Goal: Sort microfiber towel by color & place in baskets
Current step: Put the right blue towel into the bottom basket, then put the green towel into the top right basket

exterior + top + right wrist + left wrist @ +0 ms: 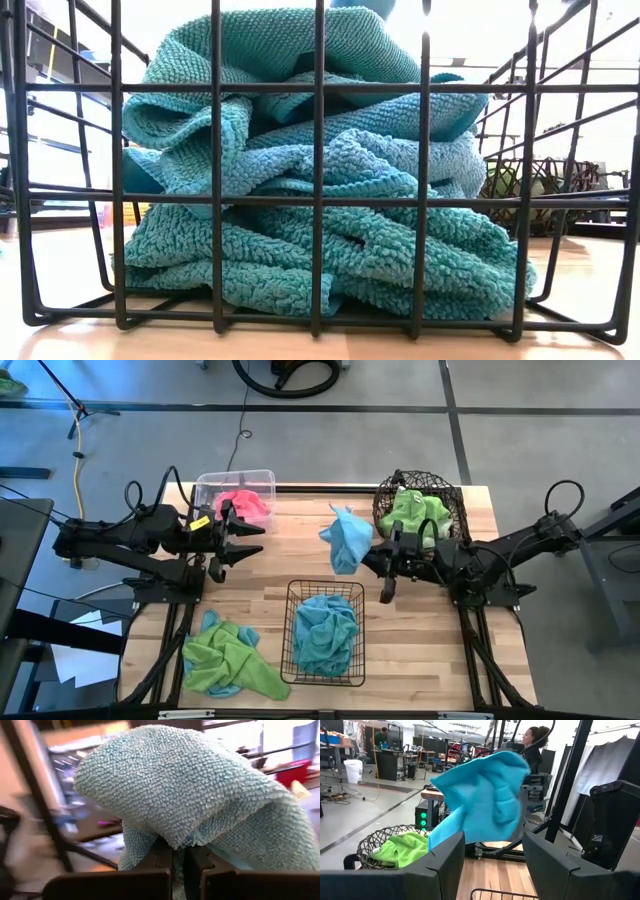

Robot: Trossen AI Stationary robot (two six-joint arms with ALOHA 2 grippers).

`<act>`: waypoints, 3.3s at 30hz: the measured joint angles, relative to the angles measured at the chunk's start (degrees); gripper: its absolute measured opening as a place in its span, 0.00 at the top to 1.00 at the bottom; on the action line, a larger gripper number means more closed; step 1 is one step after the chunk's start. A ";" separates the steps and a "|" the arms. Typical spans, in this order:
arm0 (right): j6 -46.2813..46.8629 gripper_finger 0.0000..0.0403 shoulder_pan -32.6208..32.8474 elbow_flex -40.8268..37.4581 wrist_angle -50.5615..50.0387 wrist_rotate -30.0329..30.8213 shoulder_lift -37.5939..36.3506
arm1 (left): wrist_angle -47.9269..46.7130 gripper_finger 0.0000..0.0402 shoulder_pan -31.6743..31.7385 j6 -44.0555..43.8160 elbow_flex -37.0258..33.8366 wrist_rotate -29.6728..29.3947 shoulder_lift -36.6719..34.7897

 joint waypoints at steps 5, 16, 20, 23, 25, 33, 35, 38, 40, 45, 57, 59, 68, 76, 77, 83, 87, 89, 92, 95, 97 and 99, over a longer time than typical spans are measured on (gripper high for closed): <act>8.21 1.00 2.36 0.17 2.59 -8.84 0.93 | 0.00 0.53 0.00 -0.44 0.00 0.00 0.00; 17.98 1.00 7.03 15.87 -23.87 -16.63 15.05 | 0.00 0.53 0.02 -0.42 0.00 1.99 0.00; 22.42 1.00 5.94 22.73 -42.09 -22.18 21.94 | -0.34 0.53 0.02 -0.42 0.00 2.01 0.00; 25.73 1.00 4.89 24.02 -49.20 -25.56 26.78 | -0.51 0.53 0.02 -0.42 0.00 2.03 0.00; 26.89 1.00 3.93 23.88 -49.96 -27.96 29.69 | -0.52 0.53 0.02 -0.42 0.00 2.08 0.00; 25.21 0.99 0.72 24.18 -48.68 -34.03 42.73 | -0.71 0.53 0.02 -0.42 0.00 2.17 -0.05; 24.84 0.98 0.54 24.82 -48.35 -34.51 44.99 | -1.25 0.53 0.01 -0.42 0.00 2.19 -0.11; 24.00 0.96 0.59 24.95 -48.24 -34.90 47.32 | -2.11 0.53 0.00 -0.42 0.00 2.17 -0.09; 24.00 0.94 0.54 25.05 -48.32 -35.55 48.06 | -2.45 0.53 0.01 -0.42 0.00 2.18 -0.11; 24.64 0.82 -0.14 24.91 -48.64 -39.18 47.56 | -3.10 0.53 0.00 -0.42 0.00 2.19 -0.41; 21.34 0.33 -0.19 24.68 -55.44 -39.94 38.53 | -3.06 0.53 0.02 1.50 0.00 2.14 -1.95; 19.16 0.30 -0.17 24.68 -56.54 -40.05 37.05 | -3.06 0.53 0.01 2.48 0.00 2.13 -1.98; 16.43 0.28 -1.03 24.68 -58.73 -40.56 29.18 | -3.06 0.53 0.04 4.67 0.00 1.70 -1.98; 19.51 0.28 -1.67 24.68 -58.64 -24.63 17.44 | -3.04 0.53 0.02 0.52 0.00 1.70 -1.97; 19.75 0.28 -1.50 24.61 -58.28 -20.71 16.00 | -3.05 0.53 0.02 0.01 0.00 1.70 -1.96; 20.27 0.28 0.18 24.47 -57.76 -2.27 10.35 | -2.97 0.53 0.02 1.53 0.00 1.62 -1.86; 20.70 0.28 0.75 18.66 -53.73 0.64 6.46 | -2.57 0.53 0.02 1.53 0.00 1.57 -1.86; 22.53 0.28 0.75 12.86 -49.69 0.51 3.94 | -2.58 0.53 0.02 1.53 0.00 1.57 -1.86; 24.32 0.28 0.67 3.49 -39.59 0.36 -0.19 | -2.58 0.53 0.02 1.53 0.00 1.58 -1.86; 22.61 0.28 -0.94 -3.79 -24.62 0.43 -3.62 | -2.56 0.53 0.02 1.54 0.00 1.57 -1.71; 19.08 0.28 -2.47 -6.91 -14.19 0.53 -5.05 | -2.64 0.53 0.02 1.53 0.00 1.51 -1.62; 14.58 0.28 -4.08 -8.33 -4.67 0.20 -5.69 | -2.49 0.53 0.02 1.55 0.02 1.14 -1.35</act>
